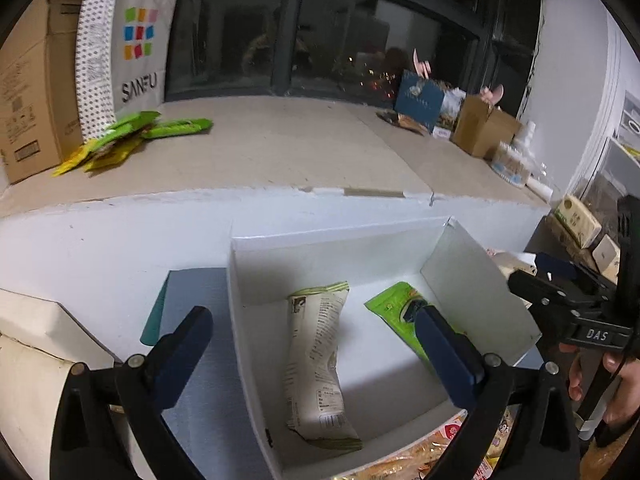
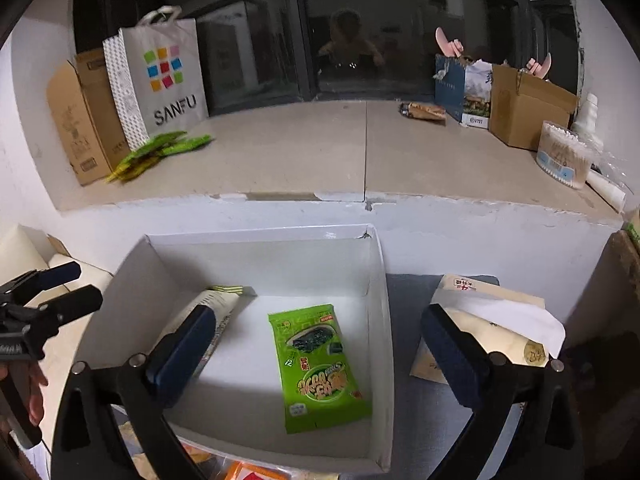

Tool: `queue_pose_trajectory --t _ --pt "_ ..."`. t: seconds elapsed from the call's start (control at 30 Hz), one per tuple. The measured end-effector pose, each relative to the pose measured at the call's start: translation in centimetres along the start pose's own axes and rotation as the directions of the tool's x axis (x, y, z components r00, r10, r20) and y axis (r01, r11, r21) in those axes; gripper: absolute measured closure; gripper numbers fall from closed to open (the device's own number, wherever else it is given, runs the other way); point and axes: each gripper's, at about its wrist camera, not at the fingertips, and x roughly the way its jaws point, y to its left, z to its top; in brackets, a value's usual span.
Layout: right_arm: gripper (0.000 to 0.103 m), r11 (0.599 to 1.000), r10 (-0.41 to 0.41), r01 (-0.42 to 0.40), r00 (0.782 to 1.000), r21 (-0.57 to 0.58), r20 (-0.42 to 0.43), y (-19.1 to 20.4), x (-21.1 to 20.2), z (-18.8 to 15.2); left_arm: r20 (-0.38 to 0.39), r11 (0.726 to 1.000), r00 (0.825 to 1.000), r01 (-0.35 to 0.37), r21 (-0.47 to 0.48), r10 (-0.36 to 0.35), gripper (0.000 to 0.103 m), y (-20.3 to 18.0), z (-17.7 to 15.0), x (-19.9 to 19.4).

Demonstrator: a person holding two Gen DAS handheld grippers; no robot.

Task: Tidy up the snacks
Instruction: 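Withdraw both grippers from the box back toward the snack pile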

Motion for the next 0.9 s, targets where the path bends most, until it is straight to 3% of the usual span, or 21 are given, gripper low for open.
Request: queue_pose_trajectory --t 0.2,0.37,0.47,0.57,0.73,0.9 --pt "0.0 0.997 0.081 -0.081 0.994 0.001 0.079 -0.4 -5.6 -1.4 0.152 0.998 0.987 0.038 0.048 -0.045 0.0 -1.3 -1.5 -6.1" --pt "0.0 0.992 0.127 -0.128 0.981 0.0 0.149 -0.2 -11.0 -4.1 0.288 0.982 0.948 0.093 0.163 -0.137 0.0 -3.6 -4.8 -11.5" --pt "0.0 0.986 0.165 -0.167 0.97 -0.007 0.177 0.0 -14.2 -6.3 0.273 0.973 0.951 0.085 0.215 -0.144 0.0 -5.3 -7.2 -14.0" --pt "0.0 0.978 0.205 -0.21 0.955 -0.001 0.212 0.0 -17.2 -8.8 0.245 0.965 0.949 0.147 0.219 -0.2 0.0 -6.5 -10.1 -16.4" --pt "0.0 0.979 0.18 -0.201 0.939 0.044 0.292 -0.7 -21.5 -13.6 0.203 0.966 0.954 0.183 0.182 -0.219 0.0 -7.6 -15.5 -18.8" --pt "0.0 0.985 0.118 -0.146 0.959 0.094 0.258 -0.8 -23.3 -18.8 0.202 0.971 0.963 0.14 0.195 -0.18 0.0 -9.1 -20.2 -20.9"
